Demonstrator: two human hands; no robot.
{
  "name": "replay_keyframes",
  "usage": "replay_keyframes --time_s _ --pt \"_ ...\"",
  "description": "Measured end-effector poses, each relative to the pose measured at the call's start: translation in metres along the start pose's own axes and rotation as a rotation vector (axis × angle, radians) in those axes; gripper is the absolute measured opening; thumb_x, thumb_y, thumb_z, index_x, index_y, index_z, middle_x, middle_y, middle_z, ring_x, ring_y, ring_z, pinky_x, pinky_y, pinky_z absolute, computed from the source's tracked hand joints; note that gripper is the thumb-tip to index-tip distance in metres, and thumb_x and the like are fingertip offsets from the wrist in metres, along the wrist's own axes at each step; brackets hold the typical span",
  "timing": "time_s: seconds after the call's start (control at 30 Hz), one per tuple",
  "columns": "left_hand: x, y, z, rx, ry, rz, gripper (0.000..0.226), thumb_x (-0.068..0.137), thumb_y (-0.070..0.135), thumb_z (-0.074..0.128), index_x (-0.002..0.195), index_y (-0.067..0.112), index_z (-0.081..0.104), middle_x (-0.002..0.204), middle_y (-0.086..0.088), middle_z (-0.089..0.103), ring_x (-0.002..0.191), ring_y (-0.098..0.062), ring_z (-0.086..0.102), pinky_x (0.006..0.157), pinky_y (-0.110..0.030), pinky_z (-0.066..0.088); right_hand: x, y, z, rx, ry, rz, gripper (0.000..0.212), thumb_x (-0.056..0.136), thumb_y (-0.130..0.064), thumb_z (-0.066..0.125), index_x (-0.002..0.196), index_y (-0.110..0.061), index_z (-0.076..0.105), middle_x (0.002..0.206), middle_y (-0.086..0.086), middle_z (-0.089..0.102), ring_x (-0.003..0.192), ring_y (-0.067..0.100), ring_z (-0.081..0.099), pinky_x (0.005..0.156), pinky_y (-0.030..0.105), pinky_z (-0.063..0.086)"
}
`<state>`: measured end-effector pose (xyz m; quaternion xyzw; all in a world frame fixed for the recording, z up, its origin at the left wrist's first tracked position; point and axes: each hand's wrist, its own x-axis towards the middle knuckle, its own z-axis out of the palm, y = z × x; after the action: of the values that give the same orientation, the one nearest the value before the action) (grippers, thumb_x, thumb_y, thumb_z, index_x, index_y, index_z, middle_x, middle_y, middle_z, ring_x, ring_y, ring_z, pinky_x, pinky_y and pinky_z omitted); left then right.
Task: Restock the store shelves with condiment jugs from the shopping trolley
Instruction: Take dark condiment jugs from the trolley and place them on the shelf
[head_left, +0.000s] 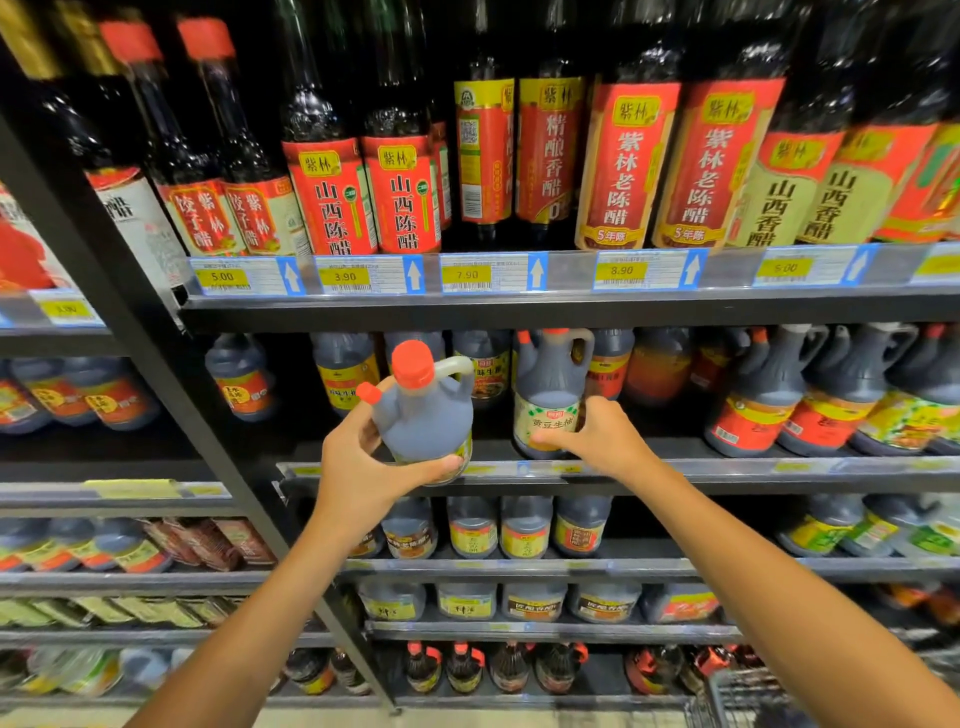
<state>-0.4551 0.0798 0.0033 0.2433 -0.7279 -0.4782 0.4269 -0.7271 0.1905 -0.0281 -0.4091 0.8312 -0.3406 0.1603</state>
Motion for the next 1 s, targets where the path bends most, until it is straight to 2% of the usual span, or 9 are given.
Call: replay_keyframes --time_s 0.1,0.17,0.3,0.47,0.53,0.67,0.77,0.83,1.0 --pt "-0.002 -0.004 0.003 0.001 -0.001 0.003 0.081 0.055 0.024 0.093 0.128 0.01 0.061 0.119 0.003 0.072 0.113 -0.012 0.067 0.085 -0.024 0.056 -0.011 -0.002 0.0 0.053 -0.004 -0.011 0.046 0.076 -0.037 0.086 0.079 -0.02 0.043 0.076 -0.01 0.052 0.067 0.002 0.051 0.05 0.011 0.041" --pt "-0.003 -0.006 0.003 0.008 -0.004 0.001 0.083 0.056 0.021 0.094 0.131 0.011 0.059 0.121 0.003 0.071 0.114 -0.013 0.066 0.087 -0.026 0.057 -0.022 0.003 -0.001 0.005 0.128 -0.019 0.053 0.074 -0.045 0.085 0.088 -0.014 0.043 0.08 -0.006 0.047 0.071 0.007 0.049 0.054 0.015 0.041" --pt "-0.002 -0.004 0.005 0.029 -0.015 0.018 0.081 0.057 0.023 0.094 0.13 0.022 0.059 0.122 0.006 0.07 0.116 -0.012 0.066 0.089 -0.027 0.057 -0.052 -0.001 -0.003 0.171 0.472 -0.319 0.05 0.084 -0.04 0.078 0.121 -0.015 0.053 0.109 -0.003 0.053 0.101 0.014 0.055 0.085 0.03 0.05" --pt "0.006 -0.002 0.022 0.045 -0.027 0.051 0.076 0.059 0.019 0.094 0.124 0.036 0.059 0.119 0.016 0.07 0.116 -0.006 0.064 0.089 -0.023 0.056 -0.064 -0.05 -0.005 0.196 0.155 -0.703 0.055 0.1 -0.029 0.057 0.152 -0.022 0.039 0.14 -0.008 0.053 0.128 0.007 0.053 0.103 0.026 0.047" --pt "0.008 -0.002 0.028 0.064 -0.041 0.068 0.078 0.058 0.021 0.095 0.122 0.042 0.056 0.118 0.027 0.068 0.115 -0.001 0.063 0.088 -0.018 0.054 -0.054 -0.059 -0.005 0.093 0.178 -0.742 0.054 0.103 -0.035 0.052 0.154 -0.024 0.038 0.14 -0.008 0.058 0.123 0.009 0.06 0.096 0.029 0.053" --pt "0.017 -0.009 0.032 0.103 -0.076 0.112 0.083 0.06 0.026 0.096 0.129 0.044 0.053 0.126 0.024 0.064 0.123 -0.003 0.059 0.096 -0.023 0.052 -0.038 -0.056 -0.003 -0.07 0.413 -0.864 0.039 0.104 -0.035 0.051 0.134 -0.013 0.06 0.102 0.002 0.075 0.083 0.021 0.072 0.063 0.041 0.056" --pt "0.029 -0.018 0.032 0.219 -0.09 0.197 0.088 0.06 0.037 0.095 0.136 0.034 0.052 0.132 0.018 0.061 0.127 -0.003 0.055 0.1 -0.024 0.049 -0.036 -0.056 -0.002 -0.142 0.485 -0.896 0.032 0.102 -0.028 0.053 0.125 -0.009 0.066 0.075 0.0 0.068 0.057 0.01 0.05 0.048 0.03 0.046" --pt "0.035 -0.024 0.033 0.274 -0.084 0.191 0.092 0.059 0.043 0.093 0.139 0.03 0.05 0.132 0.019 0.06 0.126 0.003 0.053 0.099 -0.018 0.046 -0.037 -0.055 0.002 -0.154 0.478 -0.89 0.032 0.102 -0.028 0.051 0.122 -0.009 0.066 0.067 -0.001 0.063 0.054 0.006 0.038 0.045 0.026 0.037" --pt "0.045 -0.04 0.038 0.325 -0.094 0.047 0.074 0.057 0.043 0.095 0.121 0.026 0.06 0.116 0.014 0.067 0.11 -0.005 0.062 0.089 -0.029 0.055 -0.028 -0.058 0.01 -0.092 0.373 -0.744 0.041 0.103 -0.039 0.038 0.127 -0.014 0.061 0.072 0.004 0.069 0.058 0.022 0.062 0.05 0.043 0.05"
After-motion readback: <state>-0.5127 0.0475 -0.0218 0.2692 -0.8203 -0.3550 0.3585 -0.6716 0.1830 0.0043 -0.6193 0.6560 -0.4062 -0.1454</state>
